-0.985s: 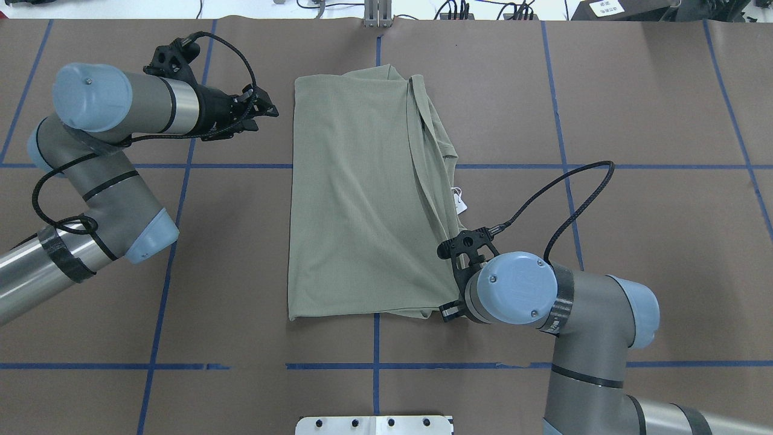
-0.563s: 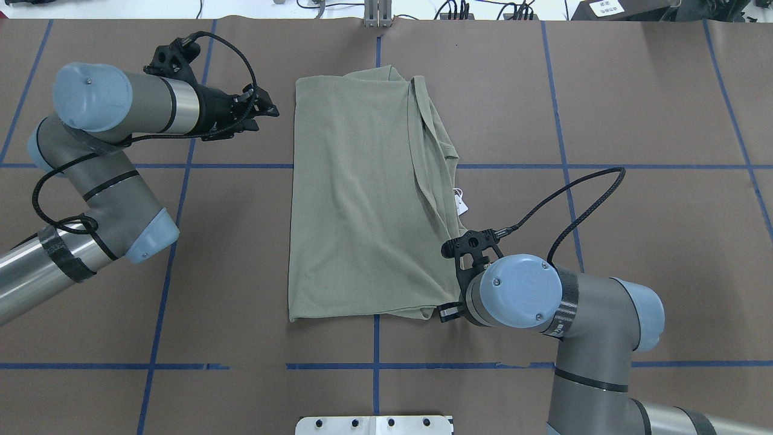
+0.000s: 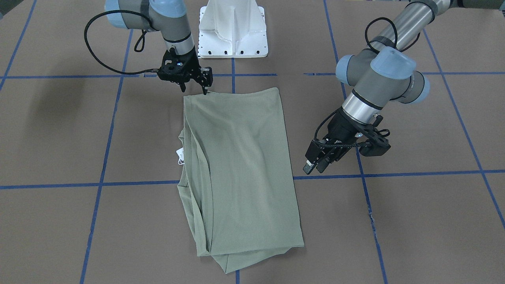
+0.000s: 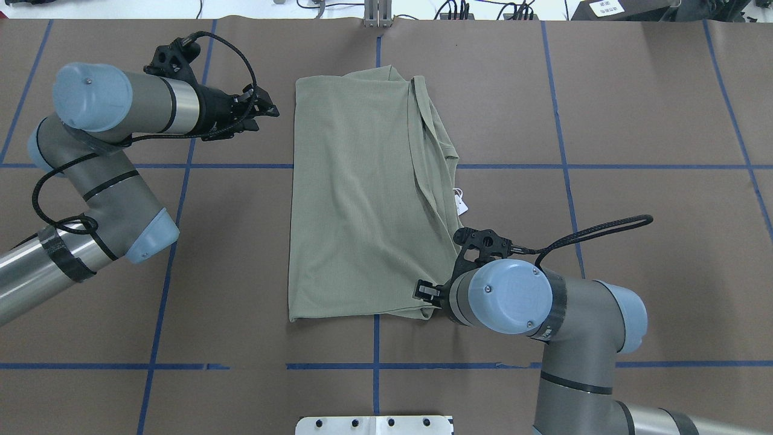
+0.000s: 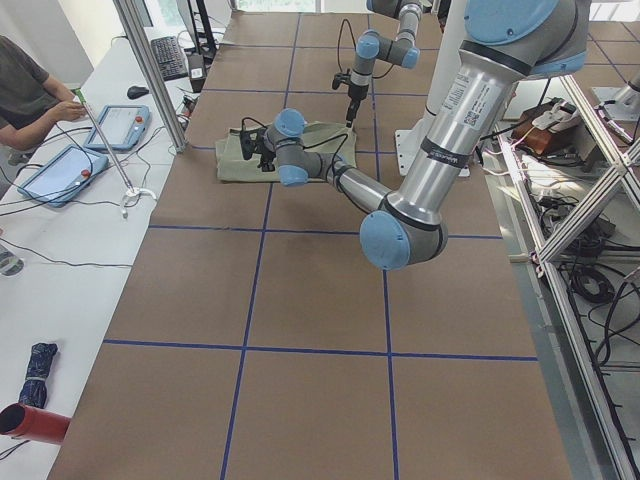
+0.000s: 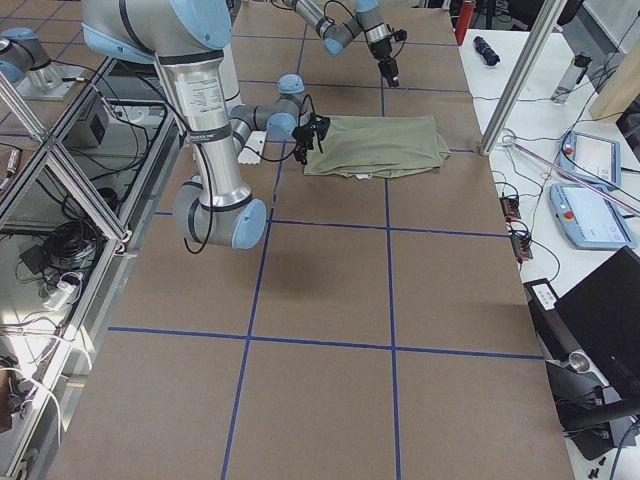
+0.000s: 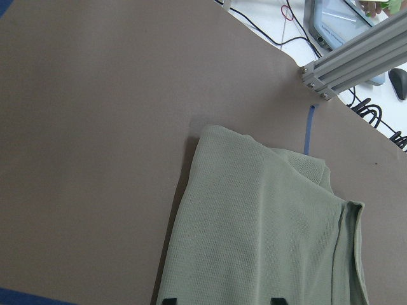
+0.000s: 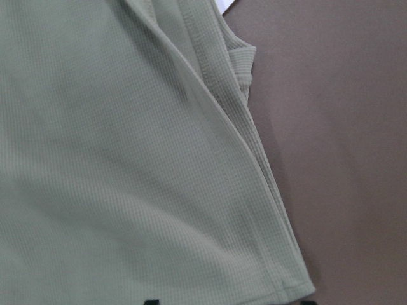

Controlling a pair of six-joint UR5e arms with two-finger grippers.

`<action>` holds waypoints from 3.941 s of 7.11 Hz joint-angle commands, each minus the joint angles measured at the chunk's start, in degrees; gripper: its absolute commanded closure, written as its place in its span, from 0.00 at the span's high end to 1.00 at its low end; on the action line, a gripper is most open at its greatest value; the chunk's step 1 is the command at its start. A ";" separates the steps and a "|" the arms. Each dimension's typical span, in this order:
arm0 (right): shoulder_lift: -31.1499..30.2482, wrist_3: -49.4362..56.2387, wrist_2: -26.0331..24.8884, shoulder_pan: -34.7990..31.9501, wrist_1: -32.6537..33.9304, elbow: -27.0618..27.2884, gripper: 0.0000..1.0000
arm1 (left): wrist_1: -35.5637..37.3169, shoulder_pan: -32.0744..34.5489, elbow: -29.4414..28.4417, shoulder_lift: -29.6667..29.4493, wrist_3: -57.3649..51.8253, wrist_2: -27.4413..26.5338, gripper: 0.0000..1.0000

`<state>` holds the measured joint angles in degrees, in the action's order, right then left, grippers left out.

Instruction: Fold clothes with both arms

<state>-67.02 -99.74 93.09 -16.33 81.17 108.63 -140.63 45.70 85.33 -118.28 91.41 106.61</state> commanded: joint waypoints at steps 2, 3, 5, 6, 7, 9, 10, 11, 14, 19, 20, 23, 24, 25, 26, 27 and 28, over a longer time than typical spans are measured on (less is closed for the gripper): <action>0.14 -12.06 -2.74 1.12 -7.07 -4.48 0.79 | 0.00 -0.09 -0.08 -0.02 0.00 0.00 0.58; 0.14 -12.14 -2.74 1.30 -7.07 -4.48 0.79 | 0.00 -0.18 -0.08 0.07 0.00 -0.09 0.58; 0.23 -12.50 -2.83 1.48 -7.07 -4.74 0.60 | 0.00 -0.18 -0.08 0.07 0.00 -0.09 0.58; 0.58 -12.50 -2.83 1.39 -7.07 -4.74 0.16 | 0.00 -0.18 -0.08 0.07 0.00 -0.09 0.58; 0.67 -12.15 -2.65 1.30 -7.16 -4.74 0.00 | 0.00 -0.18 -0.08 0.16 0.00 -0.18 0.58; 1.28 -12.23 -2.65 0.77 -6.99 -5.09 0.00 | 0.00 -0.26 -0.08 0.16 0.00 -0.18 0.58; 2.33 -12.41 -2.65 0.42 -6.99 -5.18 0.00 | 0.00 -0.26 -0.08 0.42 0.00 -0.18 0.58; 3.55 -12.50 -2.39 -0.71 -6.81 -5.10 0.00 | 0.00 -0.26 0.10 0.68 0.00 -0.18 0.58; -1.51 -14.33 -2.13 -1.16 -6.54 0.69 0.00 | 2.88 -6.38 6.57 1.21 9.97 -3.14 0.59; -5.31 -15.49 -2.04 -0.11 -6.55 4.48 0.00 | 19.16 -30.91 22.95 11.32 22.57 -20.28 0.59; -5.31 -15.49 -2.04 -0.11 -6.46 4.48 0.00 | 19.25 -31.72 22.17 11.06 22.94 -20.30 0.59; -5.31 -15.49 -2.04 -0.11 -6.46 4.57 0.00 | 19.68 -33.22 19.96 10.00 22.85 -20.22 0.57; -5.31 -15.49 -2.04 -0.11 -6.46 4.57 0.00 | 19.95 -33.31 19.96 9.22 22.85 -20.13 0.48; -5.31 -15.40 -2.04 -0.11 -6.46 4.57 0.00 | 19.95 -33.31 19.96 8.43 22.94 -20.13 0.42; -5.31 -15.40 -2.04 -0.11 -6.46 4.57 0.00 | 20.04 -33.40 19.96 8.25 22.94 -20.13 0.00; -5.31 -15.48 -2.04 -0.11 -6.46 4.57 0.00 | 20.04 -33.66 19.96 8.42 22.85 -20.13 0.00; -5.31 -15.49 -2.04 -0.02 -6.46 4.57 0.00 | 20.65 -33.66 19.96 8.51 22.76 -20.13 0.00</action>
<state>-72.33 -115.20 91.06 -16.40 74.71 113.20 -120.44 12.14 105.30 -109.84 114.26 86.48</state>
